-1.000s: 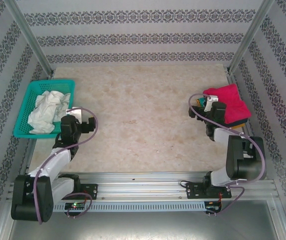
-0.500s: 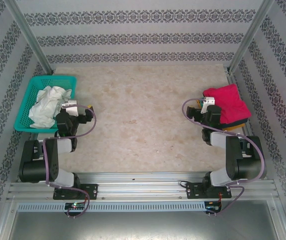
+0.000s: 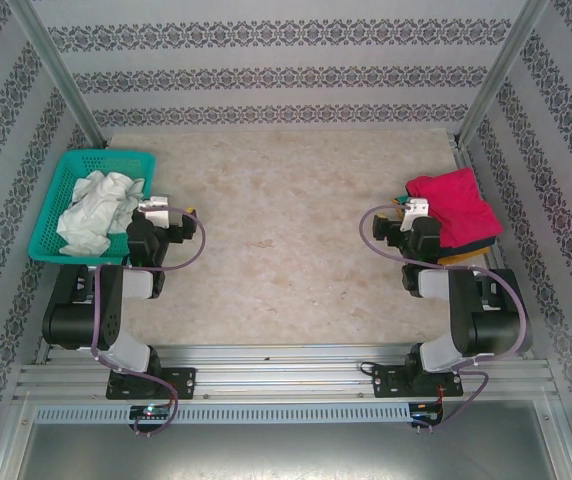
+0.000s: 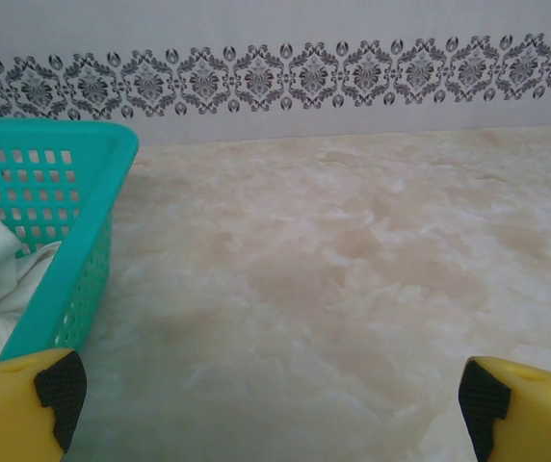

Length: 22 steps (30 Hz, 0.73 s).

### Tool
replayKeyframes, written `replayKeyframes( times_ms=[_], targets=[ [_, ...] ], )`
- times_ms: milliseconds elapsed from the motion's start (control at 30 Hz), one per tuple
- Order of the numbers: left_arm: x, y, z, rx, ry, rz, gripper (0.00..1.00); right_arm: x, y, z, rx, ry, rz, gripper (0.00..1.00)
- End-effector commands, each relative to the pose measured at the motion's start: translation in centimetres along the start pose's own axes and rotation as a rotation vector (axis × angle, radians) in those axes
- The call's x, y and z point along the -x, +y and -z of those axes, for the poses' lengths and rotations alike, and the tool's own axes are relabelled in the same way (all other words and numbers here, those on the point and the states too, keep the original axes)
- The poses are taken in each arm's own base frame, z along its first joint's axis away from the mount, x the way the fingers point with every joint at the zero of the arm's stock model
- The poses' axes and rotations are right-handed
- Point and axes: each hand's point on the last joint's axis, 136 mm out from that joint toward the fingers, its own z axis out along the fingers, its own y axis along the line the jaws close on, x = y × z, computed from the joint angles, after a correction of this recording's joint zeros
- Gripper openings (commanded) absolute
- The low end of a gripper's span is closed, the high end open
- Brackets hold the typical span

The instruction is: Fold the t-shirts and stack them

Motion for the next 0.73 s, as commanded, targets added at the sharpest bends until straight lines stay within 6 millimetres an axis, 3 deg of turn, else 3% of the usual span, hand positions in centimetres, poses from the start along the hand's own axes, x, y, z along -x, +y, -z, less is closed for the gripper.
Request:
replayKeyframes(
  times_ms=[0, 700],
  targets=[
    [-4.35, -0.55, 0.32, -0.012, 0.148, 0.033, 1.0, 0.81, 0.17, 0.09, -0.009, -0.05, 0.019, 0.98],
    [-4.37, -0.59, 0.27, -0.015, 0.151, 0.034, 1.0, 0.87, 0.2, 0.2, -0.007, -0.055, 0.018, 0.98]
  ],
)
